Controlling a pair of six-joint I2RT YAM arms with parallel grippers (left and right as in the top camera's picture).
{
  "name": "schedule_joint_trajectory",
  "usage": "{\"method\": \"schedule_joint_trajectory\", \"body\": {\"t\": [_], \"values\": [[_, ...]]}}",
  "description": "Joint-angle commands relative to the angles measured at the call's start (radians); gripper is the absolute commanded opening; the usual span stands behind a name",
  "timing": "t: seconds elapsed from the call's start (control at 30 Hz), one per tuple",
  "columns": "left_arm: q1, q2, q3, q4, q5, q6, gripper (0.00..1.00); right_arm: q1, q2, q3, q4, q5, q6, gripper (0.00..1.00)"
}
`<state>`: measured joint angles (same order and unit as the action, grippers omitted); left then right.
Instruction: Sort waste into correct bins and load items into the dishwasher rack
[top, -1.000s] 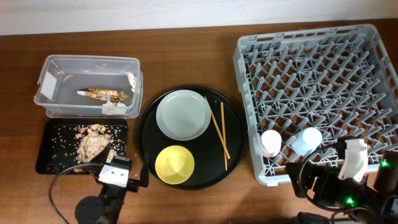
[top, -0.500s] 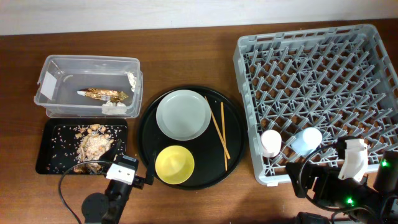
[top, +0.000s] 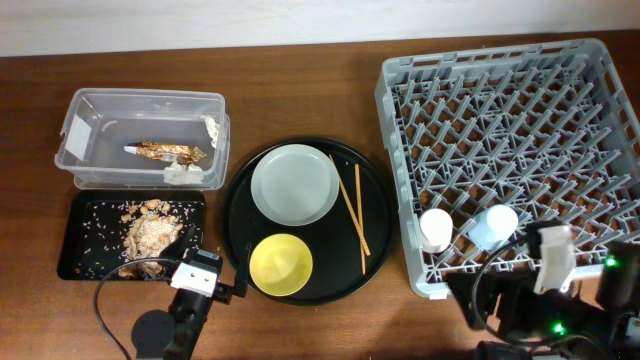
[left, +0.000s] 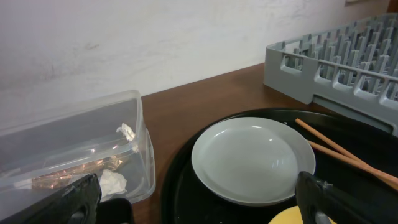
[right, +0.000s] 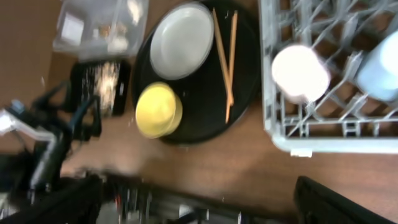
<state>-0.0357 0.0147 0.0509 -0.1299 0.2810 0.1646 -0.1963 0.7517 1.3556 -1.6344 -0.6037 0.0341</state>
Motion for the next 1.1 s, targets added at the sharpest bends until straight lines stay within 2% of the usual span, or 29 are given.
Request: {"method": "schedule_joint_trajectory", "body": {"t": [0.0, 0.2, 0.27, 0.37, 0.47, 0.57, 0.6, 0.63, 0.7, 0.87, 0.97, 1.03, 1.07], "values": [[0.006, -0.010, -0.012, 0.006, 0.012, 0.010, 0.99, 0.098, 0.014, 0.000, -0.023, 0.040, -0.059, 0.99], [0.006, -0.010, -0.012, 0.006, 0.012, 0.010, 0.99, 0.344, 0.126, 0.001, 0.040, 0.044, -0.077, 0.99], [0.006, -0.010, -0.012, 0.006, 0.011, 0.010, 1.00, 0.469, 0.202, 0.001, 0.034, 0.127, -0.073, 0.99], [0.006, -0.010, -0.012, 0.006, 0.012, 0.010, 0.99, 0.664, 0.330, 0.001, 0.085, 0.274, 0.069, 0.99], [0.006, -0.010, -0.012, 0.006, 0.011, 0.010, 1.00, 0.809, 0.459, 0.001, 0.269, 0.324, 0.129, 0.99], [0.006, -0.010, -0.012, 0.006, 0.011, 0.010, 1.00, 0.847, 0.584, 0.000, 0.447, 0.234, 0.193, 0.99], [0.006, -0.010, -0.012, 0.006, 0.012, 0.010, 0.99, 0.857, 0.669, 0.000, 0.499, 0.216, 0.334, 0.99], [0.006, -0.010, -0.012, 0.006, 0.011, 0.010, 0.99, 0.860, 0.708, 0.000, 0.510, 0.215, 0.370, 0.99], [0.006, -0.010, -0.012, 0.006, 0.011, 0.010, 0.99, 0.886, 0.802, -0.001, 0.535, 0.215, 0.410, 0.87], [0.006, -0.010, -0.012, 0.006, 0.011, 0.010, 0.99, 0.991, 1.045, -0.017, 0.656, 0.283, 0.557, 0.83], [0.006, -0.010, -0.012, 0.006, 0.012, 0.010, 0.99, 1.004, 1.149, -0.017, 0.703, 0.306, 0.601, 0.80], [0.006, -0.010, -0.012, 0.006, 0.012, 0.010, 0.99, 1.003, 1.186, -0.017, 0.722, 0.306, 0.619, 0.67], [0.006, -0.010, -0.012, 0.006, 0.012, 0.010, 0.99, 1.003, 1.199, -0.017, 0.723, 0.306, 0.637, 0.48]]}}
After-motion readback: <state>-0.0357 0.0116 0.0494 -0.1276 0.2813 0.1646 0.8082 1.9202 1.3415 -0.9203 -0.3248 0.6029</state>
